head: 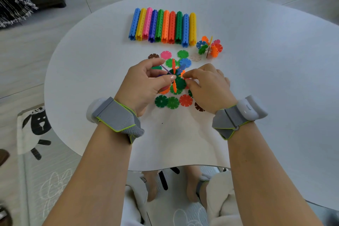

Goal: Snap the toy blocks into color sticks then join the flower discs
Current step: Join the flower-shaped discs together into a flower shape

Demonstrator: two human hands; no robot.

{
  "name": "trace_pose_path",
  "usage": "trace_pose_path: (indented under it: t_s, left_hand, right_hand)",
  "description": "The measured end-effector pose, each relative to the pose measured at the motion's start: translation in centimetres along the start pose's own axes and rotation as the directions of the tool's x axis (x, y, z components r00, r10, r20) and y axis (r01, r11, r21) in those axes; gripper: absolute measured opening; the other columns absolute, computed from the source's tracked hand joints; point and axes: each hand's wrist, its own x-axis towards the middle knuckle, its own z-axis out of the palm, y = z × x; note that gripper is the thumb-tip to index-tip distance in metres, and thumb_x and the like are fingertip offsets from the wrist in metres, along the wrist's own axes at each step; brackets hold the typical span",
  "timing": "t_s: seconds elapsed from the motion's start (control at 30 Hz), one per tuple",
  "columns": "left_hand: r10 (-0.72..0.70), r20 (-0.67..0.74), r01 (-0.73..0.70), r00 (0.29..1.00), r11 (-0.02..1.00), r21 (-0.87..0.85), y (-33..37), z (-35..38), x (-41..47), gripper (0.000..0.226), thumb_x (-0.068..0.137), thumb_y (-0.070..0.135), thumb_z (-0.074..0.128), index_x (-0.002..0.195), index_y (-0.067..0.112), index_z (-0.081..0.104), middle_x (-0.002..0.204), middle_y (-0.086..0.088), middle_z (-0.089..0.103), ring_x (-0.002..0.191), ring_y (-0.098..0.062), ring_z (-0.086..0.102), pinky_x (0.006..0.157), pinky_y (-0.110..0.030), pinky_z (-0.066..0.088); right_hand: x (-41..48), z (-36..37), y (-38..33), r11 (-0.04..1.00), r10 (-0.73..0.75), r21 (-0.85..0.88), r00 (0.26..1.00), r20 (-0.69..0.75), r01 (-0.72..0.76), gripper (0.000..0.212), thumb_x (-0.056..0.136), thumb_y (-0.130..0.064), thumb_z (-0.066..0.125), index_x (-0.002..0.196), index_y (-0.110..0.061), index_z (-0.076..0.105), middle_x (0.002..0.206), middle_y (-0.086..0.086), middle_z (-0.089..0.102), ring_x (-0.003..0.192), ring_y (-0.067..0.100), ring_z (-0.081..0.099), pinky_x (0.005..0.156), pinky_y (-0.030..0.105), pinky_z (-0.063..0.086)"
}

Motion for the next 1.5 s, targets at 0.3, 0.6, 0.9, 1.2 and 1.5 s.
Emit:
trace_pose_path:
  t_s: [0.3,0.6,0.9,1.2,1.5]
  left_hand:
    - [-0.007,-0.007,0.006,1.0,0.995,-0.104,0.5,-0.3,-0.3,0.029,0.077,0.002,0.07,0.102,0.013,0.063,0.081,-0.009,0.067,0.072,-0.023,0.065,0.072,-0.031,0.058]
    - [-0.013,-0.043,0.01,0.999,0.996,-0.086,0.5,-0.5,-0.3,0.026,0.081,0.004,0.067,0.105,0.011,0.062,0.085,-0.013,0.067,0.071,-0.026,0.065,0.079,-0.038,0.057]
    - [-0.009,-0.04,0.008,0.999,0.999,-0.032,0.4,-0.5,-0.3,0.021,0.087,0.005,0.061,0.108,0.012,0.061,0.081,-0.009,0.063,0.068,-0.019,0.063,0.067,-0.028,0.058]
    - [-0.058,-0.138,0.063,0.989,0.998,0.029,0.1,-0.6,0.3,0.006,0.093,0.015,0.052,0.09,0.02,0.052,0.081,-0.005,0.061,0.061,-0.015,0.058,0.059,-0.028,0.046]
    - [-0.05,-0.156,0.043,0.986,0.998,-0.048,0.3,-0.3,0.2,0.01,0.094,0.012,0.051,0.091,0.019,0.057,0.086,-0.009,0.062,0.059,-0.012,0.062,0.078,-0.039,0.055]
  right_hand:
    - [-0.1,0.0,-0.2,1.0,-0.014,-0.001,1.0,0.023,0.014,0.032,0.089,-0.028,0.057,0.12,-0.037,0.056,0.121,-0.005,0.044,0.115,0.023,0.039,0.087,0.032,0.022]
    - [0.2,0.3,-0.2,0.997,0.003,0.074,1.0,-0.005,-0.003,0.018,0.086,-0.029,0.061,0.103,-0.032,0.054,0.104,-0.007,0.046,0.106,0.02,0.045,0.089,0.033,0.026]
    - [0.6,0.2,-0.3,0.99,-0.012,0.141,1.0,-0.028,0.016,0.03,0.084,-0.024,0.066,0.113,-0.028,0.061,0.103,-0.006,0.041,0.094,0.015,0.05,0.094,0.035,0.041]
    - [0.0,-0.1,-0.6,0.974,-0.008,0.222,0.988,-0.153,0.042,0.035,0.08,-0.029,0.073,0.114,-0.022,0.064,0.101,-0.006,0.054,0.087,0.009,0.058,0.08,0.017,0.033]
    - [-1.9,-0.6,-2.1,0.779,-0.011,0.617,0.987,-0.162,0.11,0.014,0.081,-0.01,0.072,0.082,-0.02,0.063,0.067,-0.003,0.071,0.061,0.004,0.069,0.048,0.015,0.049]
